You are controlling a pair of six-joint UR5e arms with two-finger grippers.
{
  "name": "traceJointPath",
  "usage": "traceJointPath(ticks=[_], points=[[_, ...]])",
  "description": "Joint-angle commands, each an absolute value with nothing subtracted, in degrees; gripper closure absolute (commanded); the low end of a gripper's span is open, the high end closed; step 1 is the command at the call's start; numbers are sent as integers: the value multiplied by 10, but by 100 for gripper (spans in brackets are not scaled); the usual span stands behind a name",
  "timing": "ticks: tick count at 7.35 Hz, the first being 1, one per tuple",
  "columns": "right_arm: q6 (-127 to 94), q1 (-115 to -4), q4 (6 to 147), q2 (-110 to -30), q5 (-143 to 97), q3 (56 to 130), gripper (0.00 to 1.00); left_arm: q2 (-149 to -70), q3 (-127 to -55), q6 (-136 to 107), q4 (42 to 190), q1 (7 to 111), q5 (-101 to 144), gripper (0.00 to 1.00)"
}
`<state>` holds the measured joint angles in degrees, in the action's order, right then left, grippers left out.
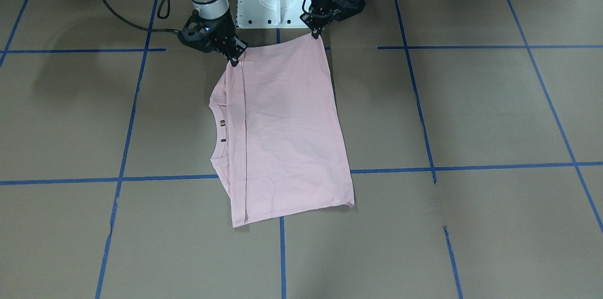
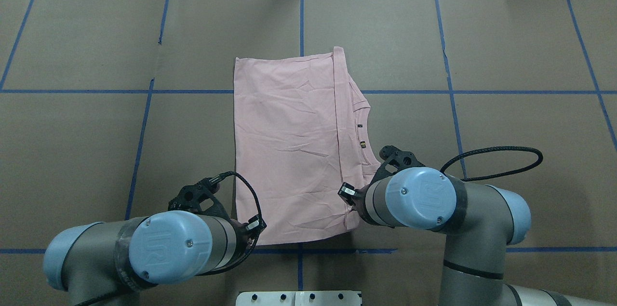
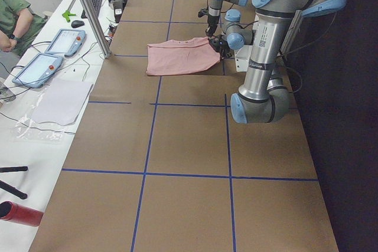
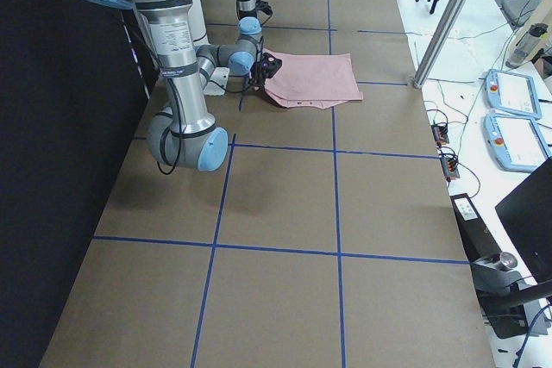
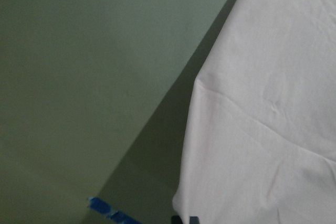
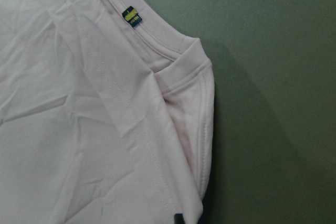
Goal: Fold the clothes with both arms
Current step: 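Grasp the near edge of the shirt with both grippers, then lift the near edge with both grippers and fold it toward the far edge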
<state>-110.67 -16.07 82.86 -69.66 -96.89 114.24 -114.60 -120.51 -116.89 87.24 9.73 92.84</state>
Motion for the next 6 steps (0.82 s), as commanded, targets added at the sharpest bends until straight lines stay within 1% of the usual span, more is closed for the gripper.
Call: traceJointPath(ticks=[1, 2, 4, 5, 6], points=[[-1107, -142, 827, -702, -970, 1170, 100, -1147, -1239, -1167, 838, 84, 932, 100], [-1097, -149, 821, -698, -960, 1154, 100, -1154, -1237, -1158, 844, 84, 930, 100], [-1002, -211, 822, -668, -960, 1132, 100, -1158, -1215, -1070, 876, 164, 929, 100], [-998, -241, 822, -644, -962, 1108, 100, -1162, -1176, -1064, 912, 200, 930, 100], [-997, -250, 817, -614, -962, 1065, 100, -1165, -1131, -1063, 972, 226, 931, 100]])
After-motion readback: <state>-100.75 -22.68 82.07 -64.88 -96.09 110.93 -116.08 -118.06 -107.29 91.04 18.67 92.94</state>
